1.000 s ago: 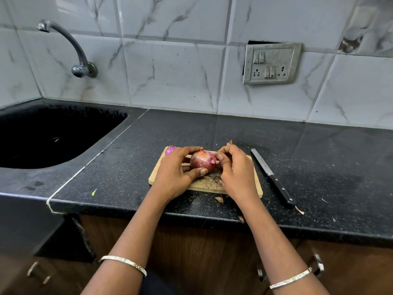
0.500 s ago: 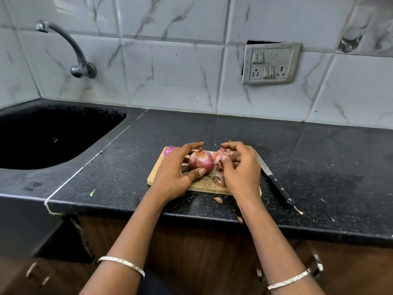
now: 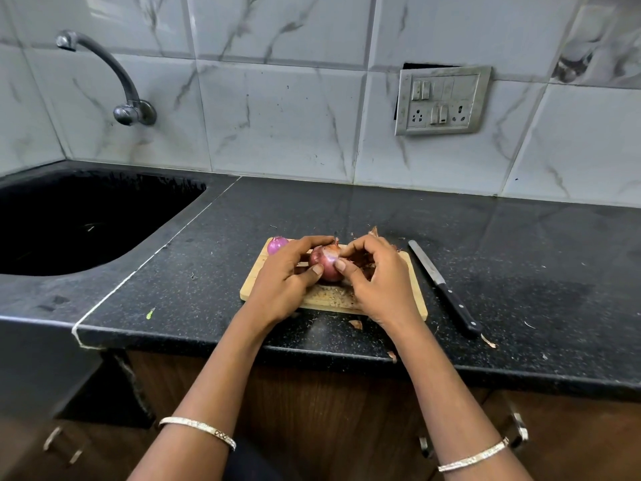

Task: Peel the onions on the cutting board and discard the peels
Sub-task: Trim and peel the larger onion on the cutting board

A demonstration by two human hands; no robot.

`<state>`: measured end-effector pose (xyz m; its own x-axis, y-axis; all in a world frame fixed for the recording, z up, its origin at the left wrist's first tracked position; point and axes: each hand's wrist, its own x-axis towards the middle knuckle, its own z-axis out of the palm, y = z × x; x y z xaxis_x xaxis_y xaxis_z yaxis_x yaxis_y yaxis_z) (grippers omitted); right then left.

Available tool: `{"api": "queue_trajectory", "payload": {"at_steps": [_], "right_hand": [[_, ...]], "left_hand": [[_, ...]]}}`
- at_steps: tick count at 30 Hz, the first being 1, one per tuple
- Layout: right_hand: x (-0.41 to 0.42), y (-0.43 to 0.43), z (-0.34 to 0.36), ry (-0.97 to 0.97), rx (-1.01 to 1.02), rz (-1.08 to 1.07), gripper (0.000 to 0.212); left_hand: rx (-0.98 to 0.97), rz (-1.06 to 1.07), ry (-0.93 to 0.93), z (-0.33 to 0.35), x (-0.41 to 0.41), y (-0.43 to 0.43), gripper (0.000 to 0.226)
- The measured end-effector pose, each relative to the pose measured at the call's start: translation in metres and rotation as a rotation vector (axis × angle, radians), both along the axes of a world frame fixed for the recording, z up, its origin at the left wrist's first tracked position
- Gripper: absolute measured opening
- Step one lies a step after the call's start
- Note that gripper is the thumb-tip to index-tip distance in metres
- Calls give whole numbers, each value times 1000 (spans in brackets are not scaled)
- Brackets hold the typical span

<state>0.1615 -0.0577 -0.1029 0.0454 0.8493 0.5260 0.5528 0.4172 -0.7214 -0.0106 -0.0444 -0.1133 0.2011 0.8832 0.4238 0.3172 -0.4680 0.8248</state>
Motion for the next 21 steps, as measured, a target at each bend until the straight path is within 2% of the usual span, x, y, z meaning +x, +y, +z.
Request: {"api": "queue_trajectory", "payload": {"at_steps": [7,12,16,18,21], "right_hand": [[4,0,-3,-9,-37,2,5],[7,2,-5,174,-32,23,11],[5,1,-5,337,-54,30,12],[6,1,-5,268,-13,-53,19],[6,0,-1,54,20,-120,28]], "left_hand": [[85,75,32,-1,0,-2,43],[101,207,28,-2,0,2,24],[44,211,-16,-3,1,2,35],[45,199,-15,-3,1,2,40],[53,168,4,-1,0,1,44]]}}
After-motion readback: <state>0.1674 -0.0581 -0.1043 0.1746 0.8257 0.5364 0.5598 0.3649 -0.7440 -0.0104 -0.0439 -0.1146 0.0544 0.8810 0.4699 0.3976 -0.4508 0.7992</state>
